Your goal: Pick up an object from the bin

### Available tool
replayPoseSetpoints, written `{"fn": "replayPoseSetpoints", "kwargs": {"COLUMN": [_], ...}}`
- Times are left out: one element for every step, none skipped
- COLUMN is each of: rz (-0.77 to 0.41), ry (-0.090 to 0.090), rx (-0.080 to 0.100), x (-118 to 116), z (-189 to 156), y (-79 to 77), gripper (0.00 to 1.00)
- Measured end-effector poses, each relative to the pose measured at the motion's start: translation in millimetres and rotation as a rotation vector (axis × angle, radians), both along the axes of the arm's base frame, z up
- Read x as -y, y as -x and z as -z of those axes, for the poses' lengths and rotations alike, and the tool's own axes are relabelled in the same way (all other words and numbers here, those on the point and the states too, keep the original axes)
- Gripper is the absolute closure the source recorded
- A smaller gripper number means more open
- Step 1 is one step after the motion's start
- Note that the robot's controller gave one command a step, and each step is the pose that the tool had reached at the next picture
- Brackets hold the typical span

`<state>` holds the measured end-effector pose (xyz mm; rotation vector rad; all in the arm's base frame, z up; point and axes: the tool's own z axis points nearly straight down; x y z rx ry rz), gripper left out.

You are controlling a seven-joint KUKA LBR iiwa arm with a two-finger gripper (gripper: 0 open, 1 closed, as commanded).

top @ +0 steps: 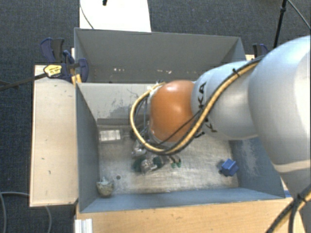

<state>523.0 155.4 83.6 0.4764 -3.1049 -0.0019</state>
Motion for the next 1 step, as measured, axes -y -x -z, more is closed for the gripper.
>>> {"fn": "replayPoseSetpoints", "kwargs": {"rz": [-0.148], "ry": [0.000], "rx": [0.011], "x": [29.0], "z": [-151.9], "y": [1.4], "gripper": [1.00]}}
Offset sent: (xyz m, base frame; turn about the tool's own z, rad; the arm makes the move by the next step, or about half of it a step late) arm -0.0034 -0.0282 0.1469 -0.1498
